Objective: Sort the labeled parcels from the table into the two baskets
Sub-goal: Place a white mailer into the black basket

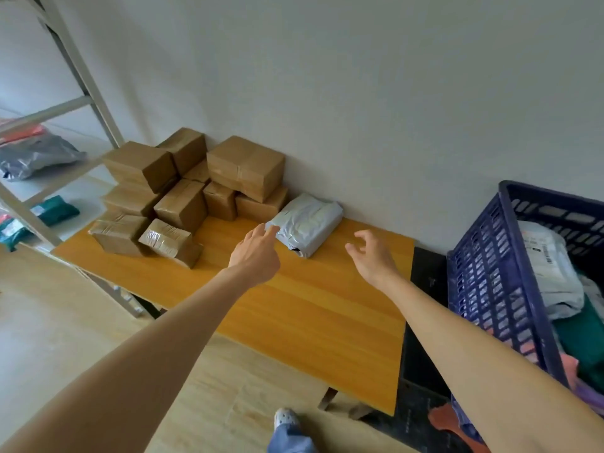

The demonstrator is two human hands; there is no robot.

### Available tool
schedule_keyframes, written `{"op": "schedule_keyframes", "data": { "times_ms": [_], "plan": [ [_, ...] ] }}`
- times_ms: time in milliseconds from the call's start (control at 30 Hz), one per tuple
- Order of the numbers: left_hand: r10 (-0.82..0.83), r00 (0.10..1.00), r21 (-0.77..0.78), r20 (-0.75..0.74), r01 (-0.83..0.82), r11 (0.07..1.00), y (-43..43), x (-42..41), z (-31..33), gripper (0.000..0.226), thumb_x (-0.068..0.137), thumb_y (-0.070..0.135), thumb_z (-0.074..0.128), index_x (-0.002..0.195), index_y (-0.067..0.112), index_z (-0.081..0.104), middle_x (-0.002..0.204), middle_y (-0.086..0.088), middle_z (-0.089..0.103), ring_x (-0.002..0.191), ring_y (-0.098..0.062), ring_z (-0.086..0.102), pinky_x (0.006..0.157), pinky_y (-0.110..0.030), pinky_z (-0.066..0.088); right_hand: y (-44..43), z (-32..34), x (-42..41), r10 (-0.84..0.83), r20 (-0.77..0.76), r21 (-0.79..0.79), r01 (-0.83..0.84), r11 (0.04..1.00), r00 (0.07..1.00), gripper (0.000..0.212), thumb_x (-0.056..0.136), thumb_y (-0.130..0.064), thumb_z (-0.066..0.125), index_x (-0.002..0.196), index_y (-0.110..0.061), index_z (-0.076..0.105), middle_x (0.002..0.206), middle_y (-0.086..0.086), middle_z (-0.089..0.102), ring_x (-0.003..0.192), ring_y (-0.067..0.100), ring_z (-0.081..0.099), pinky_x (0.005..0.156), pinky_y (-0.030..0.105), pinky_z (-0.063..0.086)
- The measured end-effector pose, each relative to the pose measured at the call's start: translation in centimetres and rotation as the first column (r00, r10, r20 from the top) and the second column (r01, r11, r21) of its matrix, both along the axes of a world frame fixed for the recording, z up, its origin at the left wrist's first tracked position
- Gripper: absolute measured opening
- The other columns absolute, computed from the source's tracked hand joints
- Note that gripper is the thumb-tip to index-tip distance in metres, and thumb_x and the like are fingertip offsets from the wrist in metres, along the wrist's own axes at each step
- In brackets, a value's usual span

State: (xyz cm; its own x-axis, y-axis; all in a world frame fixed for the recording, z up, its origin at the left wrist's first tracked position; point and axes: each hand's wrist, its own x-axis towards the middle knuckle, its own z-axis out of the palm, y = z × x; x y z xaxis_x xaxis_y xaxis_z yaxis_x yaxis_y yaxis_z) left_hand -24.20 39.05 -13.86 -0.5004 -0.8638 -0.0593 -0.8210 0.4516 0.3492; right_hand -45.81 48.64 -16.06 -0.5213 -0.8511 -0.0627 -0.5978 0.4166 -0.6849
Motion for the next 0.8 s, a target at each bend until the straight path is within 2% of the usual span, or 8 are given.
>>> {"op": "schedule_keyframes", "data": {
  "times_ms": [167, 300, 433, 500, 633, 733, 800],
  "plan": [
    [-0.026, 1.0, 0.097, 0.009, 0.025, 0.995, -4.0, -1.6, -3.2, 0.059, 0.092, 0.011, 0.041, 0.148, 0.024, 0.026, 0.153, -0.004, 0.027, 0.132, -0.028, 0.037, 0.09, -0.038, 0.046, -3.7, -3.8, -1.1, -0.028, 0.071, 0.101, 0.02, 0.995, 0.997, 0.042, 0.097, -0.037, 0.051, 0.133, -0.015, 0.047, 0.14, 0.006, 0.047, 0.122, 0.023, 0.051, 0.094, 0.033, 0.043],
    [-0.077, 0.994, 0.196, 0.082, 0.06, 0.979, -8.8, -3.5, -5.2, 0.056, 0.094, 0.014, 0.042, 0.148, 0.022, 0.028, 0.148, -0.009, 0.032, 0.127, -0.03, 0.042, 0.094, -0.041, 0.047, -7.5, -6.4, -2.3, -0.039, 0.156, 0.173, 0.011, 0.985, 0.987, 0.038, 0.097, -0.035, 0.053, 0.128, -0.013, 0.052, 0.129, 0.006, 0.057, 0.114, 0.02, 0.055, 0.084, 0.027, 0.042],
    [-0.107, 0.987, 0.238, 0.116, 0.077, 0.968, -13.2, -5.5, -6.8, 0.054, 0.095, 0.014, 0.042, 0.147, 0.023, 0.031, 0.149, -0.01, 0.033, 0.125, -0.032, 0.046, 0.095, -0.041, 0.047, -11.1, -8.5, -3.6, -0.083, 0.226, 0.206, 0.036, 0.978, 0.971, 0.036, 0.096, -0.033, 0.056, 0.124, -0.011, 0.056, 0.124, 0.008, 0.06, 0.109, 0.02, 0.057, 0.082, 0.026, 0.041],
    [-0.126, 0.984, 0.258, 0.125, 0.09, 0.962, -14.8, -6.4, -7.9, 0.052, 0.095, 0.013, 0.042, 0.145, 0.025, 0.034, 0.147, -0.009, 0.034, 0.123, -0.031, 0.047, 0.094, -0.039, 0.048, -12.6, -9.5, -4.2, -0.096, 0.255, 0.234, 0.035, 0.972, 0.962, 0.036, 0.096, -0.033, 0.055, 0.124, -0.01, 0.056, 0.124, 0.009, 0.06, 0.11, 0.022, 0.057, 0.085, 0.028, 0.043],
    [-0.163, 0.982, 0.28, 0.098, 0.13, 0.951, -16.8, -7.7, -9.9, 0.05, 0.096, 0.015, 0.043, 0.143, 0.028, 0.037, 0.144, -0.008, 0.038, 0.127, -0.03, 0.045, 0.094, -0.037, 0.048, -14.7, -11.1, -4.7, -0.158, 0.328, 0.282, 0.064, 0.957, 0.931, 0.037, 0.097, -0.033, 0.053, 0.125, -0.008, 0.055, 0.126, 0.01, 0.059, 0.112, 0.026, 0.059, 0.097, 0.041, 0.047],
    [-0.152, 0.981, 0.296, 0.121, 0.111, 0.949, -18.2, -8.0, -11.1, 0.05, 0.097, 0.019, 0.042, 0.145, 0.031, 0.034, 0.147, -0.01, 0.035, 0.125, -0.034, 0.046, 0.095, -0.041, 0.048, -15.8, -12.1, -4.1, -0.227, 0.404, 0.32, 0.095, 0.943, 0.886, 0.038, 0.098, -0.031, 0.053, 0.126, -0.005, 0.054, 0.127, 0.012, 0.059, 0.115, 0.028, 0.057, 0.1, 0.042, 0.045],
    [-0.134, 0.983, 0.307, 0.124, 0.09, 0.947, -19.3, -8.2, -11.9, 0.05, 0.097, 0.02, 0.041, 0.145, 0.032, 0.032, 0.145, -0.012, 0.035, 0.119, -0.035, 0.05, 0.093, -0.043, 0.05, -16.4, -12.7, -3.7, -0.278, 0.492, 0.333, 0.117, 0.936, 0.825, 0.041, 0.098, -0.03, 0.053, 0.13, -0.005, 0.051, 0.131, 0.013, 0.056, 0.119, 0.028, 0.053, 0.103, 0.041, 0.043]
  ]
}}
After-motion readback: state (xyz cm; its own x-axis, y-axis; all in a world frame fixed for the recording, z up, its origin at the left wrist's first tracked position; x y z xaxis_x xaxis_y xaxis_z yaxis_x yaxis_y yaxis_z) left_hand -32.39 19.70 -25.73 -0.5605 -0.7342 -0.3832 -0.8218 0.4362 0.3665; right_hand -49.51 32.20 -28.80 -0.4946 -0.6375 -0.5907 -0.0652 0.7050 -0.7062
